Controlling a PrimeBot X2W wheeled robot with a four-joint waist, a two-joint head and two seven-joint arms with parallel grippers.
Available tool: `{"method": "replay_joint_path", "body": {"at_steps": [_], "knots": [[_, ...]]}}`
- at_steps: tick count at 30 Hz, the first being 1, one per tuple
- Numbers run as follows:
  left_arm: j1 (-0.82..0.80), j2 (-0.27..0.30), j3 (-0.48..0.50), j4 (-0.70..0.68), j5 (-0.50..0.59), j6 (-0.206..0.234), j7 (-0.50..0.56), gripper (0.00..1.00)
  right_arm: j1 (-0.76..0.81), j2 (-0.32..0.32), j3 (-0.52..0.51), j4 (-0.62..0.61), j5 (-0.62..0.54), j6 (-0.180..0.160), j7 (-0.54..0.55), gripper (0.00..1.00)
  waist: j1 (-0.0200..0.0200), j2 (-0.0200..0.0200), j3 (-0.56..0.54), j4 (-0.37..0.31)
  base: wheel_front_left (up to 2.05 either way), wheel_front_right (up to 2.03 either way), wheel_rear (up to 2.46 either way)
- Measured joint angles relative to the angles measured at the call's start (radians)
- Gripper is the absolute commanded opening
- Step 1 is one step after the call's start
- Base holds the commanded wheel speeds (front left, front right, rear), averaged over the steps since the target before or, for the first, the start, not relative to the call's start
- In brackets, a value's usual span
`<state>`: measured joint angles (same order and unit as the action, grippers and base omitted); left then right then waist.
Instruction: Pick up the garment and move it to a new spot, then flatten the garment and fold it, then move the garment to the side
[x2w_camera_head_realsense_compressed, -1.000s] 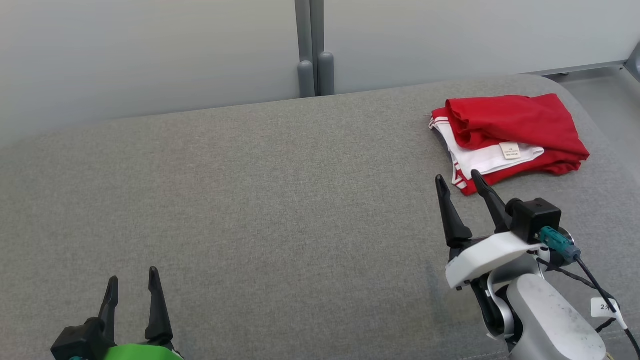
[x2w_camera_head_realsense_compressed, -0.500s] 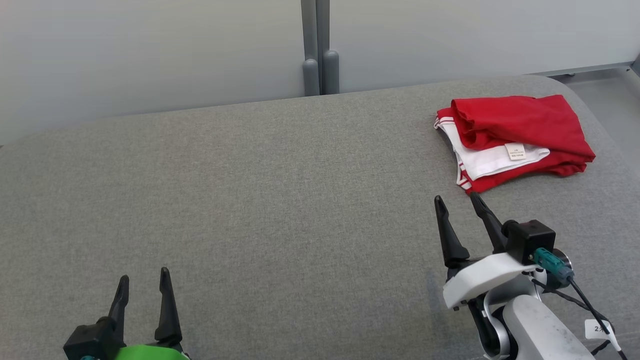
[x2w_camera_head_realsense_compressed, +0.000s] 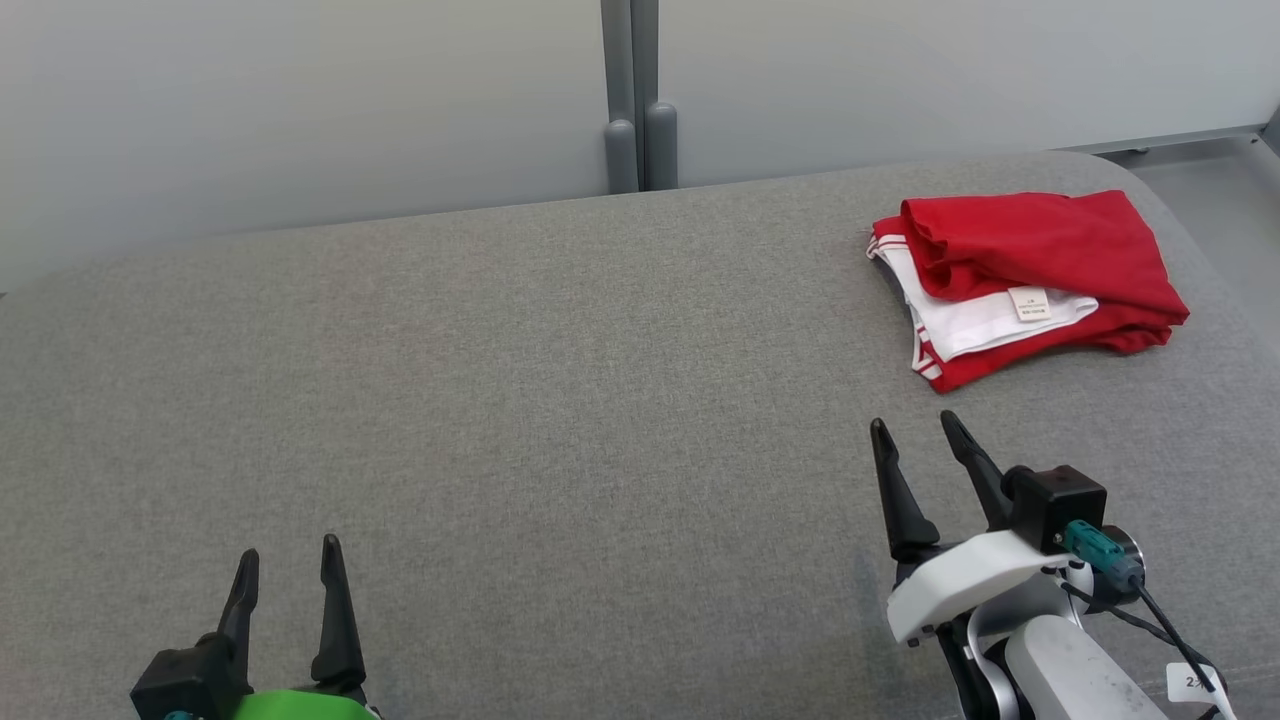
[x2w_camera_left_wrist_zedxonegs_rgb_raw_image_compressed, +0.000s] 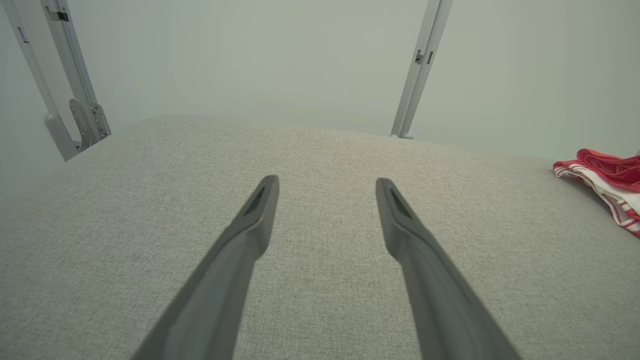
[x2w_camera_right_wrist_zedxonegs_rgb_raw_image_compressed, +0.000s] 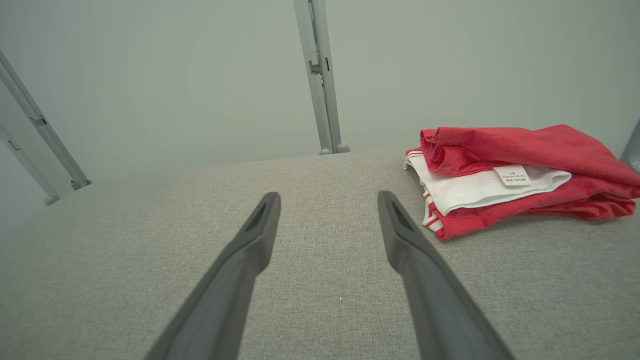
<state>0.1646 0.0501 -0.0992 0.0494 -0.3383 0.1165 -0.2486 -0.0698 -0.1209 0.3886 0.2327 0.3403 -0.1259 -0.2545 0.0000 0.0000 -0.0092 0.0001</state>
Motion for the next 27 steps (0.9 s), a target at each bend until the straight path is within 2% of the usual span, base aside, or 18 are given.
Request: {"method": "replay_joint_path", "body": {"at_steps": [27], "knots": [[0.0, 0.0, -0.015, -0.014, 0.035, 0.003, 0.0, 1.0, 0.018, 0.025, -0.023, 0.003, -0.034, 0.002, 0.0, 1.0, 0.0, 0.0, -0.007, -0.001, 0.0, 0.0, 0.0]]}}
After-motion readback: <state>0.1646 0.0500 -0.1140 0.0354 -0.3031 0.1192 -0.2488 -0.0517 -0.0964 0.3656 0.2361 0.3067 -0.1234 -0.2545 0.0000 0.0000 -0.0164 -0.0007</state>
